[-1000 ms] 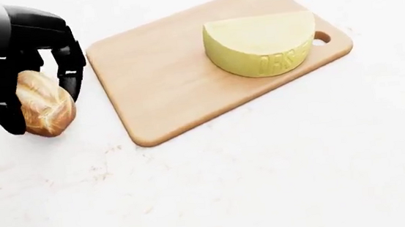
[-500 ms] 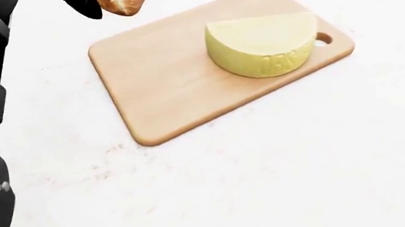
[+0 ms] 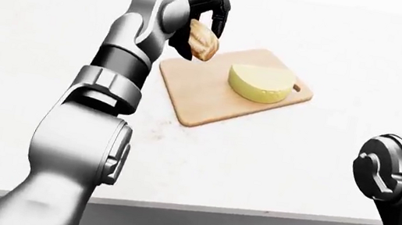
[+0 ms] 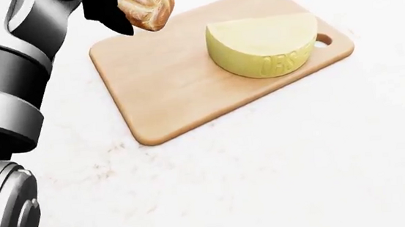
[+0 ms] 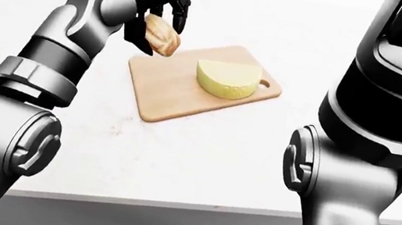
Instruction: Place the bread and cheese on the cutting board.
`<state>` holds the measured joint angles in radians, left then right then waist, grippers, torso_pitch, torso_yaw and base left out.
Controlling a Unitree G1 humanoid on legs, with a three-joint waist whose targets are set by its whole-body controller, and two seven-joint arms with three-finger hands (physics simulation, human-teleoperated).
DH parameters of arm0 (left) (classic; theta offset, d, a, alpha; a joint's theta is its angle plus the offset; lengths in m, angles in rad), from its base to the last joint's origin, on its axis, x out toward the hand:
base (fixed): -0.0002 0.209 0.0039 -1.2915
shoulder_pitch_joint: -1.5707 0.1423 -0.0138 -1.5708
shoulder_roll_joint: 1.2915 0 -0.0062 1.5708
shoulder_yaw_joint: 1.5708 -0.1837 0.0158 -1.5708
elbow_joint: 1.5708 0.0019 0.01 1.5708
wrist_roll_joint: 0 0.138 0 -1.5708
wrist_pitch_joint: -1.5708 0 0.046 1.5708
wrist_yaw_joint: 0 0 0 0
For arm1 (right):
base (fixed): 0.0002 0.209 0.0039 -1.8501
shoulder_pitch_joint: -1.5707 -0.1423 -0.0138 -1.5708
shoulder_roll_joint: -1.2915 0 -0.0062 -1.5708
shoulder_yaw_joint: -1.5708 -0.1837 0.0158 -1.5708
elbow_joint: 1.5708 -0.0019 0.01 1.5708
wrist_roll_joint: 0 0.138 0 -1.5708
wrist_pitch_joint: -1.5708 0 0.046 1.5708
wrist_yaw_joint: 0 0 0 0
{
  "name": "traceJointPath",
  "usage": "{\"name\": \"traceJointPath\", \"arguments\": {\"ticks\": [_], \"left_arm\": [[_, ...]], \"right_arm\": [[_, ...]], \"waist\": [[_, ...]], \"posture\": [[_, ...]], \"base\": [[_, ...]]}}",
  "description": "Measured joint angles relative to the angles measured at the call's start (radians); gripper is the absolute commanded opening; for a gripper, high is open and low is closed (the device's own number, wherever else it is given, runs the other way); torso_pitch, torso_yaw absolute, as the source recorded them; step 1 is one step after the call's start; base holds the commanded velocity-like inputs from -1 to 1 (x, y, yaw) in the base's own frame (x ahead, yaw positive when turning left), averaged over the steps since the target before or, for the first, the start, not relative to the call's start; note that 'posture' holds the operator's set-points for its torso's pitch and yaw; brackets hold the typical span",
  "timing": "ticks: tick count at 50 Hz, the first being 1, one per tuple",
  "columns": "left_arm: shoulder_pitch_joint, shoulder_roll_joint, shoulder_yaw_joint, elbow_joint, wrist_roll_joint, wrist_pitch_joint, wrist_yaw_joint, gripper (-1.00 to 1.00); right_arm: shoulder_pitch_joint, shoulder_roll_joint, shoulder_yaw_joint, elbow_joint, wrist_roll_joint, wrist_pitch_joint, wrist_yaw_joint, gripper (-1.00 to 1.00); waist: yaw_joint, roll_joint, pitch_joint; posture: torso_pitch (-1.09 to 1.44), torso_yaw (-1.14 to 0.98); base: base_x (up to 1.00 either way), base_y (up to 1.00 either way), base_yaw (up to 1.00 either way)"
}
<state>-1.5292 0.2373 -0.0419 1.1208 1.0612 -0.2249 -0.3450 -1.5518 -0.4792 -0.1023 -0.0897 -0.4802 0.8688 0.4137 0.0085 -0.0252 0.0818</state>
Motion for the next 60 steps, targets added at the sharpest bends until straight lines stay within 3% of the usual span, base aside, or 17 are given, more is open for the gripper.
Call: {"name": "traceJointPath", "arguments": {"ticks": [7, 42, 44, 45, 46, 48, 60], "left_arm": [[0.026, -0.023, -0.011, -0.006, 0.006, -0.004, 0.049, -1.00], [0.147, -0.061, -0.026, -0.068, 0.048, 0.001, -0.003, -1.00], [0.142, -0.057, -0.025, -0.070, 0.050, 0.003, -0.011, -0.44], [0.138, -0.056, -0.024, -0.071, 0.050, 0.004, -0.013, -0.04], [0.135, -0.055, -0.022, -0.072, 0.050, 0.004, -0.015, 0.14], [0.131, -0.052, -0.021, -0.072, 0.050, 0.004, -0.016, 1.00], [0.133, -0.051, -0.021, -0.082, 0.052, 0.005, -0.034, 1.00]], "right_arm": [[0.005, 0.003, 0.001, -0.004, 0.001, -0.001, -0.003, 1.00], [-0.004, 0.007, 0.003, 0.001, -0.008, -0.002, 0.006, 1.00], [-0.001, 0.007, 0.002, 0.000, -0.008, -0.002, 0.006, 1.00], [0.000, 0.007, 0.002, 0.000, -0.008, -0.001, 0.007, 1.00], [0.001, 0.006, 0.001, -0.001, -0.008, -0.001, 0.007, 1.00], [0.003, 0.007, 0.001, 0.000, -0.008, -0.002, 0.006, 1.00], [0.005, 0.008, 0.002, 0.000, -0.007, -0.007, 0.004, 1.00]], "waist": [[-0.001, 0.001, -0.002], [-0.001, 0.005, -0.003], [-0.001, 0.005, -0.004], [-0.001, 0.005, -0.004], [-0.001, 0.005, -0.004], [-0.001, 0.005, -0.006], [-0.001, 0.004, -0.008]], "posture": [[0.00, 0.00], [0.00, 0.00], [0.00, 0.00], [0.00, 0.00], [0.00, 0.00], [0.00, 0.00], [0.00, 0.00]], "base": [[0.00, 0.00, 0.00], [0.00, 0.00, 0.00], [0.00, 0.00, 0.00], [0.00, 0.00, 0.00], [0.00, 0.00, 0.00], [0.00, 0.00, 0.00], [0.00, 0.00, 0.00]]}}
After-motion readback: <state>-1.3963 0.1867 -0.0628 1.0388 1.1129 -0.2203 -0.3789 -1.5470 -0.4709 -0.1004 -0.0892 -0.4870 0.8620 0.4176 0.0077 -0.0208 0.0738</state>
